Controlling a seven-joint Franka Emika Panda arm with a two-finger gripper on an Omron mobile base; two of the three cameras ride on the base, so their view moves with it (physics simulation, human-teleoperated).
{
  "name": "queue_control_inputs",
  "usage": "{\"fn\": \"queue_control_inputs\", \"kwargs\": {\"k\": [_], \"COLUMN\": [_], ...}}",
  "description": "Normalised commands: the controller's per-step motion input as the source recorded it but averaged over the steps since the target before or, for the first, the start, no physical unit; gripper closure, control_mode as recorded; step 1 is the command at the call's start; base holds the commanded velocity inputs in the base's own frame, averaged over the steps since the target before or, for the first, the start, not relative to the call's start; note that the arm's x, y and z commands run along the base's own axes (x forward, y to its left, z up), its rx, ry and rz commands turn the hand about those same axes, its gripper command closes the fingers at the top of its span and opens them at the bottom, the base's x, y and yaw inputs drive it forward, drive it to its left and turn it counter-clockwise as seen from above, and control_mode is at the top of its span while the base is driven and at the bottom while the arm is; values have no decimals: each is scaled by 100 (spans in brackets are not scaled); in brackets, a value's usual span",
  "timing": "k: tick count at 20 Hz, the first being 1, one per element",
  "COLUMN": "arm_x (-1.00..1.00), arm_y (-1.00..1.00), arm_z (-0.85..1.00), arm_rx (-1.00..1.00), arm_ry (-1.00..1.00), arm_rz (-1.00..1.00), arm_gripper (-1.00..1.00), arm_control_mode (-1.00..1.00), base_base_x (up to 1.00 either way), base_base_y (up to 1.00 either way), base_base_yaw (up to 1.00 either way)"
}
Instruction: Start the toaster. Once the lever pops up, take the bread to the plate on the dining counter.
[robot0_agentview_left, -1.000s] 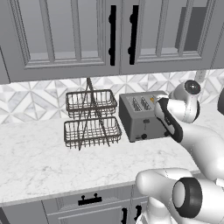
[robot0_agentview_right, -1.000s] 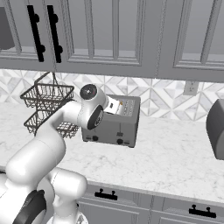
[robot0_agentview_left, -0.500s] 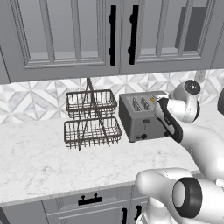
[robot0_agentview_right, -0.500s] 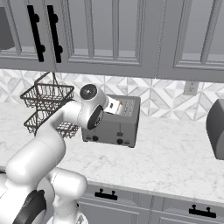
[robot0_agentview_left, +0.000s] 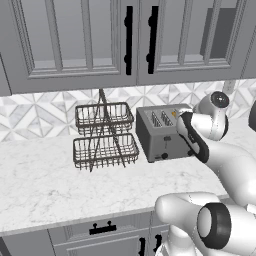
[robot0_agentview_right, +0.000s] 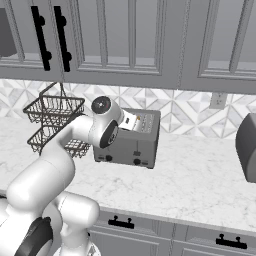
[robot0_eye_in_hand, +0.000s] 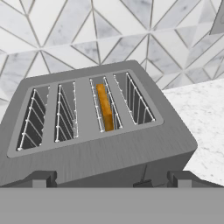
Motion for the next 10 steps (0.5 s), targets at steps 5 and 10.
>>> {"fn": "queue_control_inputs", "kwargs": {"k": [5,10], "arm_x": [0,0], "arm_y": [0,0], "arm_z": [0,0], "arm_rx": [0,0], "arm_ry": [0,0], "arm_rz": [0,0], "arm_gripper": [-100,-100], "arm_control_mode": [-100,-100], "base_base_x": [0,0], "base_base_y": [0,0], "base_base_yaw": [0,0]}}
